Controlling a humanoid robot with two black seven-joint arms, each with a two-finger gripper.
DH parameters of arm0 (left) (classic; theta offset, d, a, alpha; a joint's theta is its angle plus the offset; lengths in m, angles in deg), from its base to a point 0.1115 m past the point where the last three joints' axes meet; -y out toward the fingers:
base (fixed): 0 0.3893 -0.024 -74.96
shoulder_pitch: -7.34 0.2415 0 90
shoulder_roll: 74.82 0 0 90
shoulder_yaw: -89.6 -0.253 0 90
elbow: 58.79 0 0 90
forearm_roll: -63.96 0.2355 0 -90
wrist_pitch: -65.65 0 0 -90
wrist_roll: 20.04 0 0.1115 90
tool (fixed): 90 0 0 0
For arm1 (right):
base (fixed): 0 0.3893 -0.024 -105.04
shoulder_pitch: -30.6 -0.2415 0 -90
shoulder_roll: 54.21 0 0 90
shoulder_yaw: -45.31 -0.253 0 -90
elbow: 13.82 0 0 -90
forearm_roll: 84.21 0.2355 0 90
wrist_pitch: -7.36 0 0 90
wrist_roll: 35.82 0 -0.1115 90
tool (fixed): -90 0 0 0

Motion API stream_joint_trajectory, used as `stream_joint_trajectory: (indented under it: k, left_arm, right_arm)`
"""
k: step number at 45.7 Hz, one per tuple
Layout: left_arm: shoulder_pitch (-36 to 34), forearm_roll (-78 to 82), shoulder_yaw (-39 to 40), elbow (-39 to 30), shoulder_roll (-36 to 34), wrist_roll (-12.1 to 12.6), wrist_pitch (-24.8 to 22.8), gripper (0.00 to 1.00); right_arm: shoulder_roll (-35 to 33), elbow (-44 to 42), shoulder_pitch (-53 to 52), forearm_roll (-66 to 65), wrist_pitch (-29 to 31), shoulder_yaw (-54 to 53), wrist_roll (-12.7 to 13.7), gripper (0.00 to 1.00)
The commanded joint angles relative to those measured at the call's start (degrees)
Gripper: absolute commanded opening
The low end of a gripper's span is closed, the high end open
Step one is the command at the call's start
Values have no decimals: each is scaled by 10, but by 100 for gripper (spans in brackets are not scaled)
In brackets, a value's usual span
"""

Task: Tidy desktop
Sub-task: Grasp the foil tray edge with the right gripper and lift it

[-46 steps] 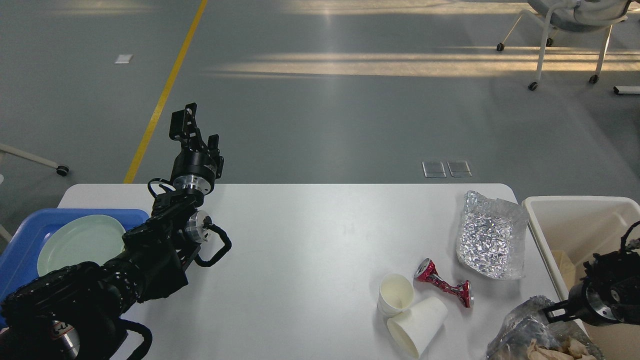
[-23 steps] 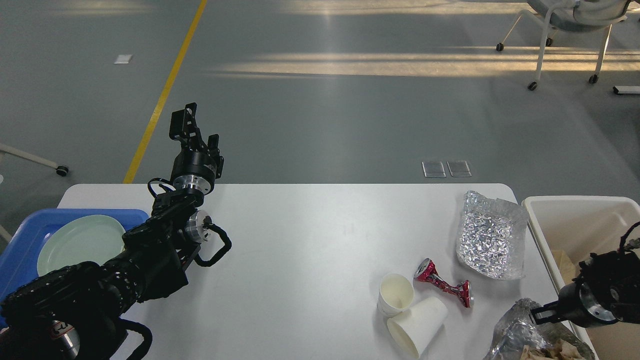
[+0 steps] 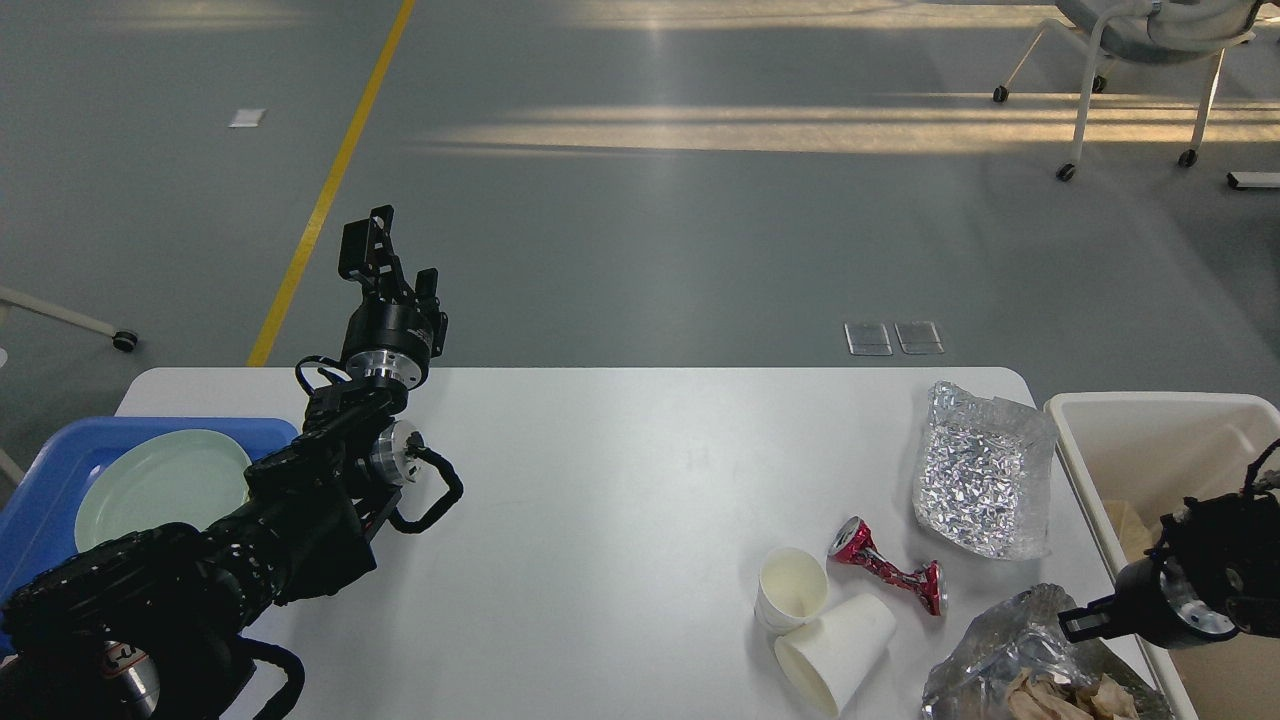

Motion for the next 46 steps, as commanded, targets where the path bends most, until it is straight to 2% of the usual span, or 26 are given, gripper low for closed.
stream_joint_trajectory:
  k: [1,12,25,34,46]
  left_arm:
    - [0,0,0,0,0,0,0,98]
    - [0,0,0,0,0,0,0,98]
    - [0,0,0,0,1,0,0,98]
    - [1,0,0,0,0,0,0,98]
    - [0,0,0,0,0,0,0,98]
  right_arm:
    - [-5,2,-16,-1,13,6,-27,0]
    - [-29,7,-86,-1,76,26,-76,0]
    - [-49,9,-225,-2,214,27,-135,0]
    - [-50,26,-308,-4,296,29,-161,0]
    - [-49,59,-453,-3,436,25,-180,0]
